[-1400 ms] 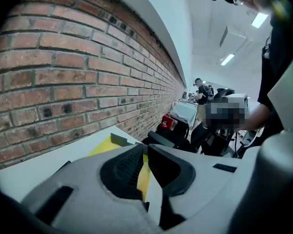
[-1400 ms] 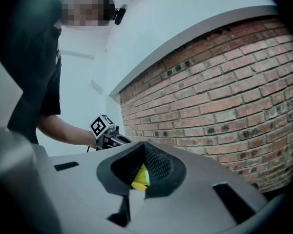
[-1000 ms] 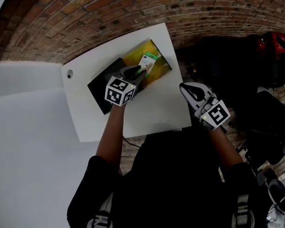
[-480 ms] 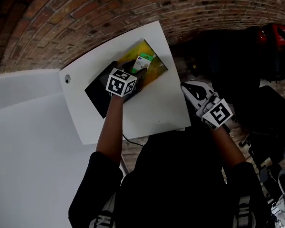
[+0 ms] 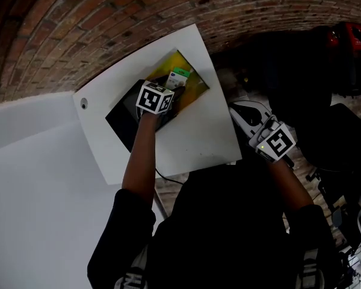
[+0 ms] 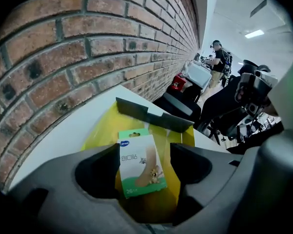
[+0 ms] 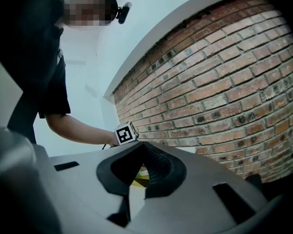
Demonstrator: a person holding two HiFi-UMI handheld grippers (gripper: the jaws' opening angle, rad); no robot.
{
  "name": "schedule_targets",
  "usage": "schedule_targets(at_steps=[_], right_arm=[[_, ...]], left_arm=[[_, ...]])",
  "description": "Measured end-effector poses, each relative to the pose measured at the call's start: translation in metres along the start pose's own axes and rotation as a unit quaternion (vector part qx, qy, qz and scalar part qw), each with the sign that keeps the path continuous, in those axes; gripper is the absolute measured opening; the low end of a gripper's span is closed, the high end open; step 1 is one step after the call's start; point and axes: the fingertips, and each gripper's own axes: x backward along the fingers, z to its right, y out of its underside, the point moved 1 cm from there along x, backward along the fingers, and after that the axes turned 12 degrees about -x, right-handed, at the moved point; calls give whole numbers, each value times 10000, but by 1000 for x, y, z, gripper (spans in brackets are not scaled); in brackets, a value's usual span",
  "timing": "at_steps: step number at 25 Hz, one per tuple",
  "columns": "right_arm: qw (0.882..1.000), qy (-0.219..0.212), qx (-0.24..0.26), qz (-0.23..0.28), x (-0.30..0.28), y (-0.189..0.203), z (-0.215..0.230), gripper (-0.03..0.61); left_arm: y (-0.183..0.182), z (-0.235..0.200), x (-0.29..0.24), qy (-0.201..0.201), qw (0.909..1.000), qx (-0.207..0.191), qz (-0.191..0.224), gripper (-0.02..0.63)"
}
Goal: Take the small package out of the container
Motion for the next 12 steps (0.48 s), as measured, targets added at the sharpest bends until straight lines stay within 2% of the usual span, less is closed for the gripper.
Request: schedule_targets(at_steps=[5,12], right_arm=[[10000,-38,-21,61,-1,-1,2,3],[9999,48,-108,-8,0,1,6,2]], left_arm=[[6,0,-10,127,9993,159,-300,339],[14,-5,-20,87,9970,230,-729,341]])
